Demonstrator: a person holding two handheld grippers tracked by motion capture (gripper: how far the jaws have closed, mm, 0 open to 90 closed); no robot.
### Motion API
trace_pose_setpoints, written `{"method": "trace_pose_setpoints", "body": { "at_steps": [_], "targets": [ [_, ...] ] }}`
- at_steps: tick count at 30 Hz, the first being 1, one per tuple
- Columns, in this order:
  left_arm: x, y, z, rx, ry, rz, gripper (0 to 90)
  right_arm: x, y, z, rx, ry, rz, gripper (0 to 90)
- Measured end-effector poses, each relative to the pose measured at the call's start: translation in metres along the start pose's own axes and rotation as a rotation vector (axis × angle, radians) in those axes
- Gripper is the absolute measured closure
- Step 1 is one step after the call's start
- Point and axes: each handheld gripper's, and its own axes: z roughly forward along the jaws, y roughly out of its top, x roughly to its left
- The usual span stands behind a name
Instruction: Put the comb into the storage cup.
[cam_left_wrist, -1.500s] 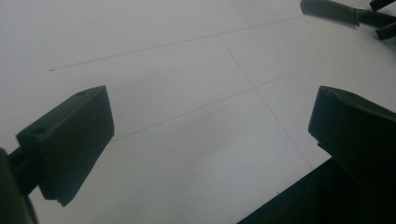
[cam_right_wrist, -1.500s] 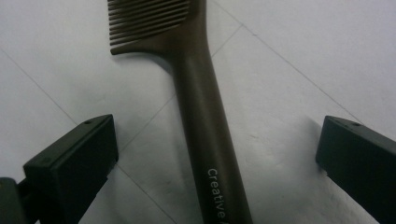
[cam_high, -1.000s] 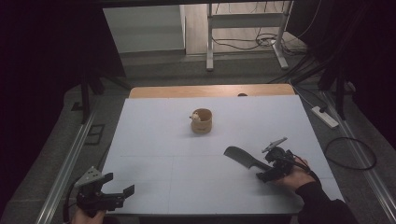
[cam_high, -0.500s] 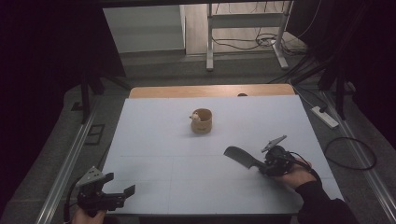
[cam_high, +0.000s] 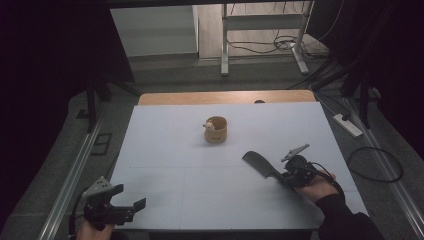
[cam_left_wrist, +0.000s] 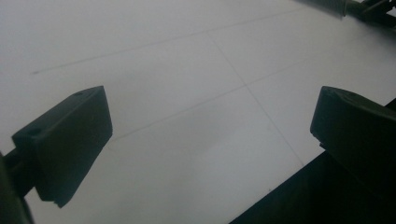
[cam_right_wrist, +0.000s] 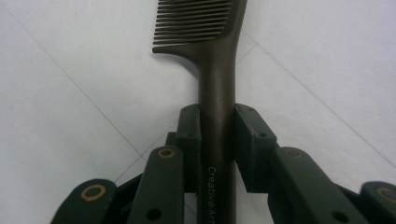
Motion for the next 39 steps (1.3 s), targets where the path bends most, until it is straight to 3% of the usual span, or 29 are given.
{"method": "trace_pose_setpoints", "body": {
  "at_steps": [4,5,9,14,17,23,35,39],
  "targets": [
    [-0.001,0.006,0.000,-0.032,-0.006,0.022,0.0,-0.001,0.000,-0.006,-0.049,0.013,0.009,72.6],
    [-0.001,0.010,0.002,-0.032,-0.019,0.044,0.0,-0.001,0.000,-0.008,-0.062,0.021,0.011,72.6],
    [-0.004,0.018,0.010,-0.028,-0.062,0.069,0.0,0.001,-0.001,-0.014,-0.108,0.031,-0.003,72.6],
    [-0.006,0.026,0.017,-0.028,-0.069,0.098,0.0,0.003,-0.001,-0.019,-0.141,0.028,-0.024,72.5],
    [-0.007,0.035,0.021,-0.085,-0.086,0.134,0.0,0.005,-0.001,-0.023,-0.172,0.029,-0.029,72.6],
    [-0.006,0.048,0.028,-0.110,-0.104,0.127,0.0,0.006,0.000,-0.026,-0.201,0.042,-0.036,72.6],
    [-0.010,0.075,0.048,-0.089,-0.104,0.133,0.0,0.012,0.001,-0.036,-0.273,0.033,-0.059,72.6],
    [-0.014,0.084,0.056,-0.080,-0.125,0.137,0.0,0.014,0.001,-0.039,-0.294,0.037,-0.064,72.6]
  ]
}}
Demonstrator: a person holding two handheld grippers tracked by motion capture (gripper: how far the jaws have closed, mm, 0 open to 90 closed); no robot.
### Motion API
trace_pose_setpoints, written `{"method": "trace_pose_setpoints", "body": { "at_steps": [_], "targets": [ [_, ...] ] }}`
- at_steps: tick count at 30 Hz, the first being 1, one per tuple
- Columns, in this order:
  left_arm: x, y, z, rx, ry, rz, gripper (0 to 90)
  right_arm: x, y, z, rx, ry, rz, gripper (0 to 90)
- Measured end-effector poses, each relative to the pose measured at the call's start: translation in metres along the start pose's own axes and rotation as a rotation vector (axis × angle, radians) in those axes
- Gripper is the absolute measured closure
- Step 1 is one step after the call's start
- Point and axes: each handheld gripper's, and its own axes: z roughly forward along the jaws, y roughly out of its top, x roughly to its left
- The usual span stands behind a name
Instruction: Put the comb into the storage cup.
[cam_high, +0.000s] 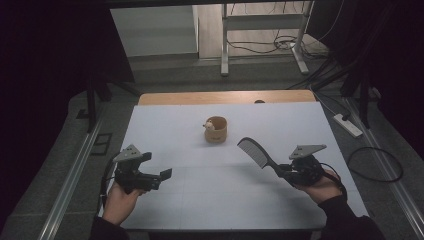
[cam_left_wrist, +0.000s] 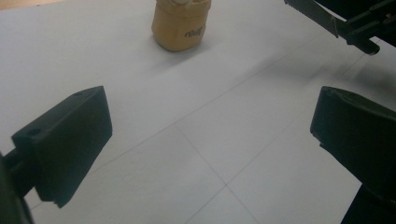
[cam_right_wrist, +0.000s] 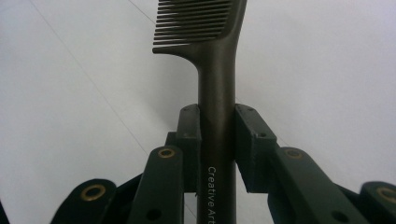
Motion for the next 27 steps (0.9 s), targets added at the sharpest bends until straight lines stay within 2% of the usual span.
{"method": "trace_pose_setpoints", "body": {
  "at_steps": [9,18,27],
  "targets": [
    [0.001,0.011,0.010,-0.009,-0.009,-0.005,0.0,0.004,0.002,-0.002,-0.023,0.017,-0.020,72.5],
    [-0.001,0.025,0.022,-0.006,-0.027,0.013,0.0,0.008,0.006,-0.006,-0.068,0.013,-0.036,72.6],
    [-0.006,0.038,0.036,0.003,-0.053,0.045,0.0,0.012,0.008,-0.006,-0.077,0.008,-0.055,72.5]
  ]
}}
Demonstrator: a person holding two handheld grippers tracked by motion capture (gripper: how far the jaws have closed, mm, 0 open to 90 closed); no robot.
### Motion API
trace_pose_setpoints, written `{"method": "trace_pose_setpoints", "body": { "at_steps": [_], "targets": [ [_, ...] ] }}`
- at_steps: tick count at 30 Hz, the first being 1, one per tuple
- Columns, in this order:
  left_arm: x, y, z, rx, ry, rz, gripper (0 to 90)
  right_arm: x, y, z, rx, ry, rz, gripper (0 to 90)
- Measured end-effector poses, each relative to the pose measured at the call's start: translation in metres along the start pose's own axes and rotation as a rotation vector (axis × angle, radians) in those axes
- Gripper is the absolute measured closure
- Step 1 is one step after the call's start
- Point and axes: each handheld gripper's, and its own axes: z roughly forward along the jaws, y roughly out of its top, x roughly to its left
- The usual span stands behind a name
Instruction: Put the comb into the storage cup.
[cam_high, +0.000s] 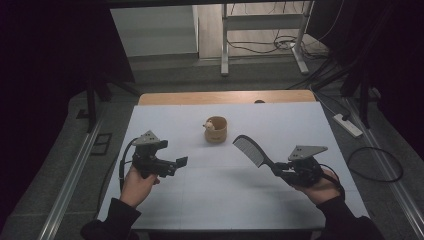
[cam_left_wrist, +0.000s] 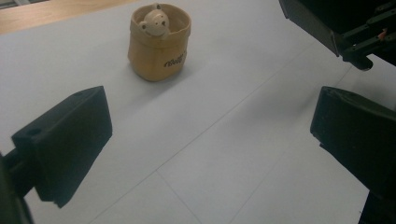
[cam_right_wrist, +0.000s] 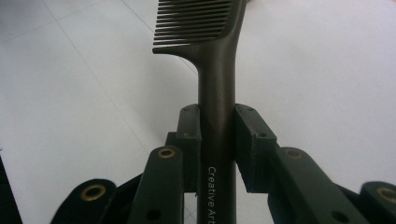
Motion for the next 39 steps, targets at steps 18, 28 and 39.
{"method": "trace_pose_setpoints", "body": {
  "at_steps": [18,28,39],
  "targets": [
    [-0.007,0.022,0.023,0.002,-0.062,0.031,0.0,0.006,0.004,0.000,-0.028,-0.009,-0.027,72.6],
    [-0.013,0.028,0.032,-0.009,-0.107,0.035,0.0,0.017,0.009,0.003,-0.046,0.002,-0.057,72.6],
    [-0.017,0.028,0.037,-0.012,-0.152,0.031,0.0,0.030,0.013,0.008,-0.064,0.017,-0.090,72.6]
  ]
}}
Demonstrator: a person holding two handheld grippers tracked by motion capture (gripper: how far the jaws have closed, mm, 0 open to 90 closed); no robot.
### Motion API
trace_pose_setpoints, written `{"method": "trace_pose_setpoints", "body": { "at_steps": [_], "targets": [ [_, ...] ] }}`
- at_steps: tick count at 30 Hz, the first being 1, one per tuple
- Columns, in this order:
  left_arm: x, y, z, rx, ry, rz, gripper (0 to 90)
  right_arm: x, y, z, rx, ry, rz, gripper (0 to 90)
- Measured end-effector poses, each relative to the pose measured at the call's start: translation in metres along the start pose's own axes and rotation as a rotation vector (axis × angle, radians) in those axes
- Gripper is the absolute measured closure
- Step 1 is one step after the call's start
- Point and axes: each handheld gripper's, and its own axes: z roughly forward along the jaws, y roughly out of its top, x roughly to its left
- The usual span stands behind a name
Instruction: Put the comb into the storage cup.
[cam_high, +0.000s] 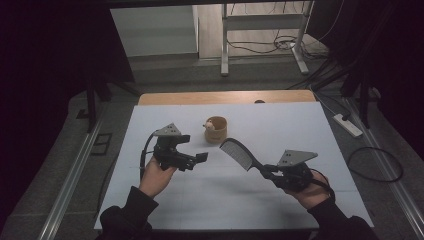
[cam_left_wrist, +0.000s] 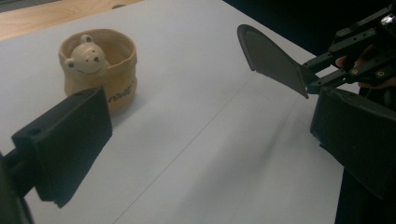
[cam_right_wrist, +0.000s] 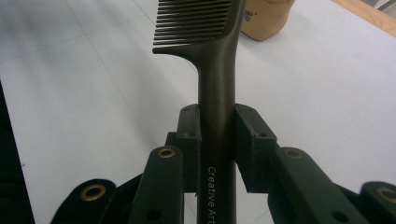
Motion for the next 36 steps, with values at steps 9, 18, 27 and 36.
{"method": "trace_pose_setpoints", "body": {
  "at_steps": [9,18,27,36],
  "targets": [
    [-0.005,0.007,0.007,0.024,-0.044,0.028,0.0,0.006,0.002,0.005,-0.005,0.016,-0.029,72.6],
    [-0.006,0.011,-0.003,-0.020,-0.061,0.019,0.0,0.010,0.005,0.008,-0.023,0.004,-0.036,72.6],
    [-0.010,0.011,0.003,-0.001,-0.090,-0.011,0.0,0.018,0.010,0.012,-0.028,-0.001,-0.075,72.6],
    [-0.007,0.013,0.005,-0.004,-0.123,-0.041,0.0,0.025,0.012,0.014,-0.039,-0.003,-0.104,72.6]
  ]
}}
